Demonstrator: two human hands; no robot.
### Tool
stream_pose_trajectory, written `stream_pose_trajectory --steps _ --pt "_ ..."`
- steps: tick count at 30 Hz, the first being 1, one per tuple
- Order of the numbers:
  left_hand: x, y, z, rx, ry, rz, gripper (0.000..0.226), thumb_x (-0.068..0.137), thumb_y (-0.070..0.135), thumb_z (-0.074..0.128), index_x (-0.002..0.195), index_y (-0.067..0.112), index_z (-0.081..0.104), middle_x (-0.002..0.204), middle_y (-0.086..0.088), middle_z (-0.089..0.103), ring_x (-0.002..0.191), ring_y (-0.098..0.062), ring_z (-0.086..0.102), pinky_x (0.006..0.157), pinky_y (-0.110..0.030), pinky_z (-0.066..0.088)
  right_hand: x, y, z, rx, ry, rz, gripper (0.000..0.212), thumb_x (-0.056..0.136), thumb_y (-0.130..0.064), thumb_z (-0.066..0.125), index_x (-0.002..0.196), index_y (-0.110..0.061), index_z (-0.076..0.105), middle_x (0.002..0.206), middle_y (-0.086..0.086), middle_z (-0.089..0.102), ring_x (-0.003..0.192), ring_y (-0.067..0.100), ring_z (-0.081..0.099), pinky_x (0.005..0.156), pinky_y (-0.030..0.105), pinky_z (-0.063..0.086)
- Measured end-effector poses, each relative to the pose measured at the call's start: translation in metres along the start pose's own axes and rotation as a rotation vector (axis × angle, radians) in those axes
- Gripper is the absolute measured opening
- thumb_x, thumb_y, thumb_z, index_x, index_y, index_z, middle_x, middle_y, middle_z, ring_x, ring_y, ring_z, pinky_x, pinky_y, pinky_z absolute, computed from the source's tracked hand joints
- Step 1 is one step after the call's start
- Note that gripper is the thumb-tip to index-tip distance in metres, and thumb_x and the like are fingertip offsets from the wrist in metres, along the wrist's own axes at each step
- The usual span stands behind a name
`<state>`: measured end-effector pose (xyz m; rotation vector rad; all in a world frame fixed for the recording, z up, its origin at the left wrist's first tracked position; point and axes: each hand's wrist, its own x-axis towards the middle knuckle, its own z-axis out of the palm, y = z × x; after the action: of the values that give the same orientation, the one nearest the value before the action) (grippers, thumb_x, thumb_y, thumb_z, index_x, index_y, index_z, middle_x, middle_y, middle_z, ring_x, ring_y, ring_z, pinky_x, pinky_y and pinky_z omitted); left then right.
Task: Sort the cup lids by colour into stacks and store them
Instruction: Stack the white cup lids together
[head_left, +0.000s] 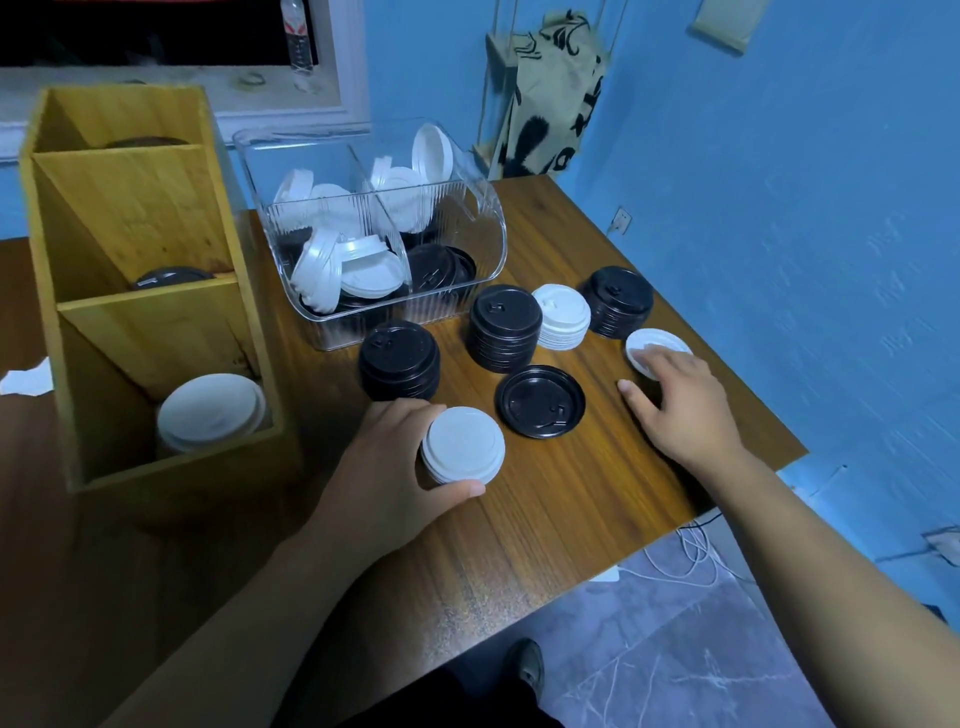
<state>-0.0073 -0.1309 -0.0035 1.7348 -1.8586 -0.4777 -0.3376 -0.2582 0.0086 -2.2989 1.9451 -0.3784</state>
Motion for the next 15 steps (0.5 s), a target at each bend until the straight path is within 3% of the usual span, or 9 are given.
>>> stream_pose_trajectory --steps 3,5,7,9,12,15 --pt "0.0 0.0 0.0 0.0 0.004 0.008 0.088 0.067 0.062 0.085 0.139 0.024 0.052 0.135 0.012 0.052 0.124 -0.005 0.038 0.1 -0.022 0.035 -0.01 -0.007 -0.003 0.093 0.083 -0.094 0.031 0.102 -0.038 0.051 0.121 -0.022 0.069 0.12 -0.002 0.07 0.113 0.026 0.058 0.09 0.04 0.047" --pt "0.0 -0.001 0.0 -0.002 0.008 0.014 0.087 0.066 0.061 0.085 0.138 0.024 0.053 0.133 0.013 0.052 0.123 -0.003 0.037 0.098 -0.021 0.034 -0.019 -0.017 -0.011 0.308 0.17 -0.049 0.025 0.104 -0.034 0.051 0.113 -0.022 0.07 0.103 -0.007 0.072 0.089 0.018 0.065 0.074 0.034 0.048" --pt "0.0 -0.001 0.0 -0.002 0.012 0.016 0.087 0.066 0.061 0.086 0.138 0.024 0.053 0.133 0.013 0.053 0.122 -0.003 0.037 0.097 -0.021 0.034 -0.024 -0.032 -0.019 0.707 0.178 0.161 0.024 0.106 -0.033 0.049 0.105 -0.02 0.068 0.095 -0.004 0.07 0.07 0.02 0.068 0.066 0.037 0.056" --pt "0.001 -0.001 0.0 -0.004 0.007 0.011 0.088 0.066 0.062 0.085 0.138 0.024 0.053 0.133 0.013 0.052 0.123 -0.004 0.038 0.098 -0.021 0.035 -0.029 -0.044 -0.023 1.004 0.07 0.411 0.026 0.106 -0.034 0.049 0.102 -0.017 0.068 0.098 0.006 0.071 0.067 0.025 0.069 0.062 0.039 0.061" --pt "0.001 0.0 0.0 -0.01 -0.001 0.011 0.087 0.067 0.062 0.085 0.139 0.025 0.052 0.133 0.014 0.052 0.124 -0.004 0.038 0.098 -0.021 0.035 -0.035 -0.049 -0.026 1.03 -0.111 0.608 0.031 0.103 -0.037 0.057 0.102 -0.009 0.07 0.095 0.012 0.074 0.075 0.025 0.072 0.058 0.032 0.059" --pt "0.0 0.0 -0.001 0.002 0.0 0.009 0.088 0.067 0.063 0.084 0.14 0.025 0.051 0.134 0.015 0.051 0.121 0.001 0.034 0.097 -0.019 0.033 -0.039 -0.049 -0.035 0.791 -0.117 0.593 0.037 0.1 -0.043 0.058 0.092 -0.008 0.069 0.07 0.008 0.07 0.062 0.023 0.068 0.063 0.039 0.062"
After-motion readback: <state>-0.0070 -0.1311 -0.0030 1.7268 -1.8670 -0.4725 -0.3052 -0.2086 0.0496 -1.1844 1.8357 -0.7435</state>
